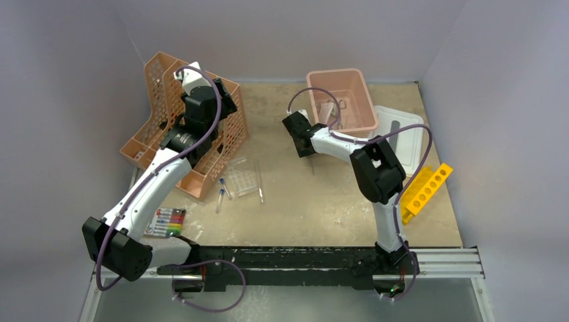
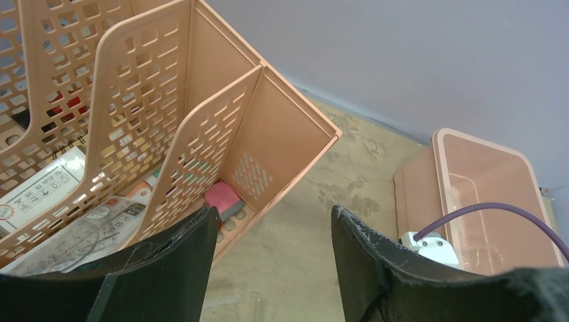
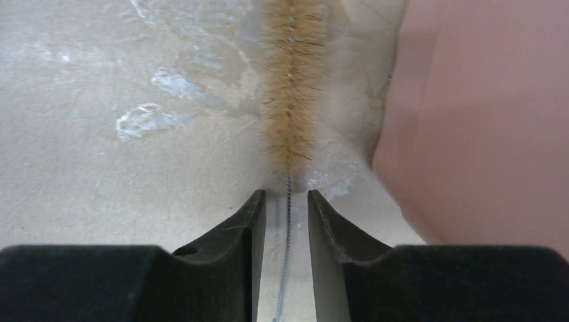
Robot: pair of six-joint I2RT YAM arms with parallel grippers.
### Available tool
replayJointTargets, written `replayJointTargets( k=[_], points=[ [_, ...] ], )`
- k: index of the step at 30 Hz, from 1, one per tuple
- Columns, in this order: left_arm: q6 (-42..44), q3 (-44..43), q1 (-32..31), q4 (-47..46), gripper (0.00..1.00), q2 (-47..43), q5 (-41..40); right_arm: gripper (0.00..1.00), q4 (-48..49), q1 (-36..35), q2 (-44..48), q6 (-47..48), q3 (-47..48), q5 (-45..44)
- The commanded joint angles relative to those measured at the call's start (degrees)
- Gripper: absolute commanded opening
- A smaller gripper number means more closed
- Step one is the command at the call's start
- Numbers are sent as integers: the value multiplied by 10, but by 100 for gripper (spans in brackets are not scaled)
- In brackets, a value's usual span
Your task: Organize the chemistry lab equipment
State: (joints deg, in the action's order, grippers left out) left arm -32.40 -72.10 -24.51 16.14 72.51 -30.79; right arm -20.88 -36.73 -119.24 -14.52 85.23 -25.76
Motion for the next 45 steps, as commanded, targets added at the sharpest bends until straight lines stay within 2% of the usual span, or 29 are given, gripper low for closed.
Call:
replayJointTargets(
  k=[1,7,13,23,28,32,36,42,45],
  points=[
    [-9,-9,-2,-12,61,-1,2,30,15,4,-5,21,23,44],
    [-7,-9,-1,-12,61,-2,0,22,20,17,-14,22,27,127],
    [-6,-10,-2,-10,61,-4,-1,0,25,18,-8,24,28,143],
    [-4,-11,-2,-15,61,-6,-5,0,99,21,134,36,22,218],
    [-2,-10,-2,-22,61,-9,-3,0,108,56,200,20,45,220],
    [-3,-6,-2,-28,61,-9,2,0,105,99,236,32,55,187],
    [-8,-2,-2,-37,61,-7,12,0,91,148,241,64,59,152],
    [-15,-1,-2,-40,61,-1,24,0,89,225,221,80,45,151],
    [-19,2,-2,-41,61,2,28,0,92,236,187,111,50,159]
  ],
)
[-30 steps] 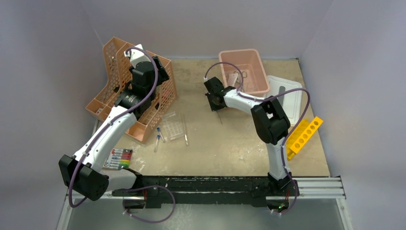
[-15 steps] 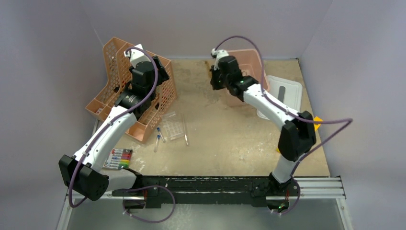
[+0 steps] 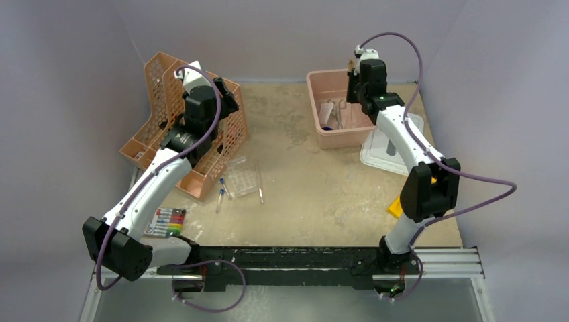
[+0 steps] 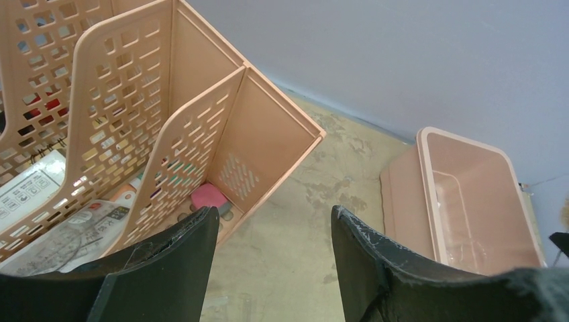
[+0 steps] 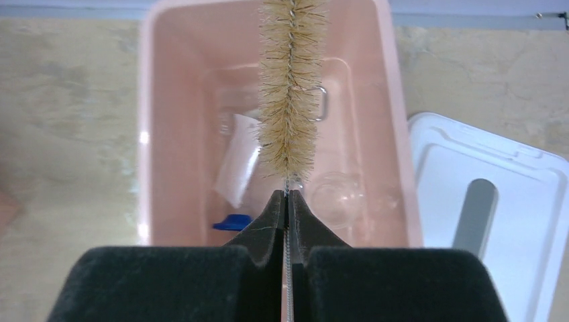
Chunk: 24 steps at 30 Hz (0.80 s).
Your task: Organize the chemistry lab equipment
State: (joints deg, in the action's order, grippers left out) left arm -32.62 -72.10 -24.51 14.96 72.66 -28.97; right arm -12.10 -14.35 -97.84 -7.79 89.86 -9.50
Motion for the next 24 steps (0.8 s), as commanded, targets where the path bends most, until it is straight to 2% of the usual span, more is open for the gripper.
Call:
replayJointTargets(
  k=[1,6,15,20,24],
  points=[
    [-17,2,-2,-29,61,1,12,0,3,12,-41,54,9,-2],
    [-11,-9,-2,-28,61,10,26,0,-9,20,-122,89,38,-2],
    [-1,-18,-2,-21,61,25,40,1,-10,31,-188,97,60,1],
    [4,-29,-2,-18,61,35,49,10,-16,31,-191,83,76,-22],
    [8,-38,-2,-12,61,41,55,24,-19,31,-166,67,81,-29]
  ],
)
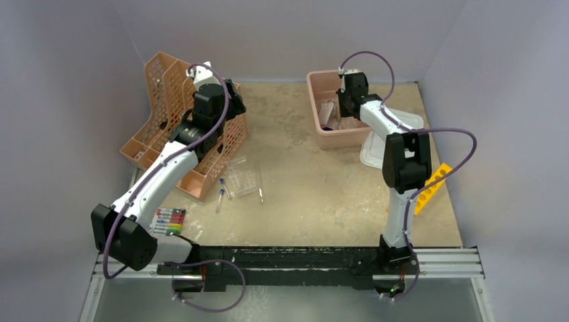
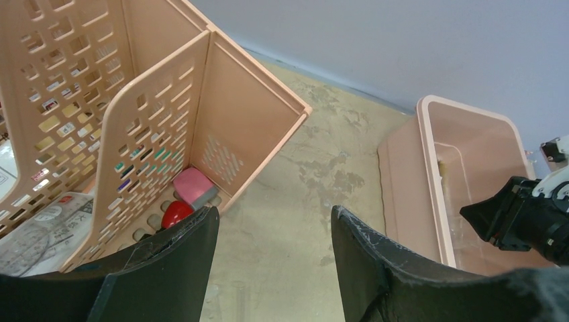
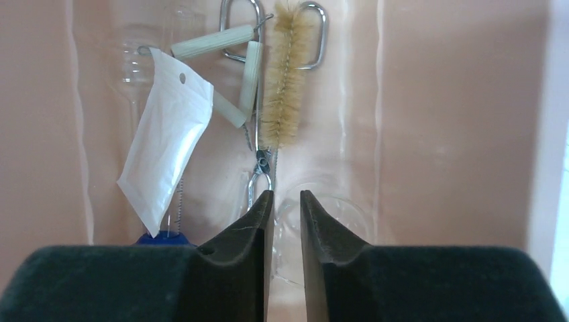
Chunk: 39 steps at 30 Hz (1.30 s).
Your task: Organize the chemistry lab equipment
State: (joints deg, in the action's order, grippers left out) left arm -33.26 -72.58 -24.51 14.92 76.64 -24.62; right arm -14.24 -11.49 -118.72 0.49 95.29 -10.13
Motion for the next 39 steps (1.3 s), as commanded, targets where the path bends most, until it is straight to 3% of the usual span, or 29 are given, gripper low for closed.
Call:
replayJointTargets(
  k=[1,3,8,13,17,23,28,39],
  points=[
    [15,-35,-2,-11,62,3,14,29,3,2,52,-21,27,-23],
    [16,-36,-2,-9,61,3,16,35,7,3,68,-23,26,-25],
    [14,-33,-2,-2,61,0,25,36,1,2,115,-26,25,-25],
    [6,-20,-2,3,61,-13,29,37,-10,-5,174,-63,15,75],
    [-8,0,-2,15,62,-32,30,41,-10,-56,210,-76,-8,100],
    [-19,33,-2,64,73,-73,-3,57,25,-141,240,-133,-74,157],
    [-25,51,-2,103,76,-119,-76,60,15,-215,205,-159,-88,162],
    [-73,93,-2,141,73,-159,-82,59,-75,-315,23,-242,30,112]
  ],
)
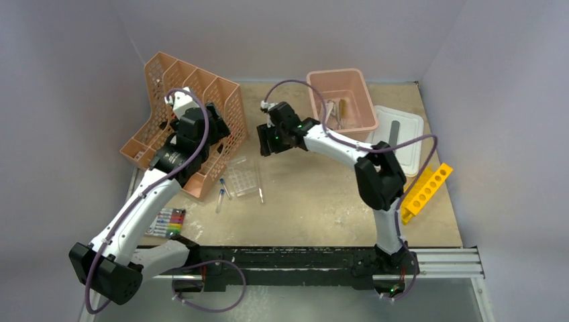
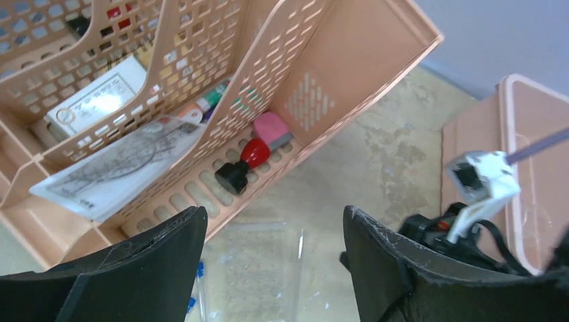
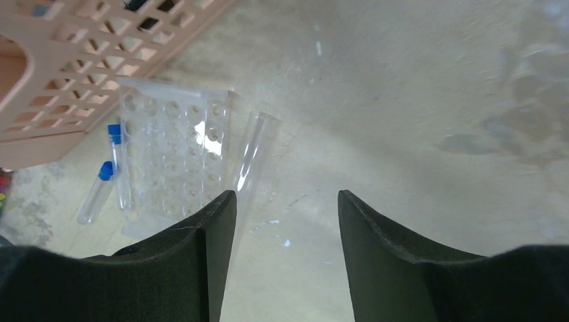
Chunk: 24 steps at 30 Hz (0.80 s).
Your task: Organize the chemistry lab equipment
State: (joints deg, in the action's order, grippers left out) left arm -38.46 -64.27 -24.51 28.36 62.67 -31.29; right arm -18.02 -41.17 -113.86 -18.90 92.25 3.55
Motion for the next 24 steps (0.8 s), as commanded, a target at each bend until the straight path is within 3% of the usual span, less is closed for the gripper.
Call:
replayJointTargets(
  k=[1,16,24],
  points=[
    [-21,11,-2,8,73,-21,-14,59,-43,-22,-39,-55,69,-29],
    [-22,24,-2,27,73,-36,1,58,-107,-70,-154,-88,166,-78],
    [-18,39,-2,20,73,-45,10,48,-114,-78,-182,-101,184,-96]
  ],
)
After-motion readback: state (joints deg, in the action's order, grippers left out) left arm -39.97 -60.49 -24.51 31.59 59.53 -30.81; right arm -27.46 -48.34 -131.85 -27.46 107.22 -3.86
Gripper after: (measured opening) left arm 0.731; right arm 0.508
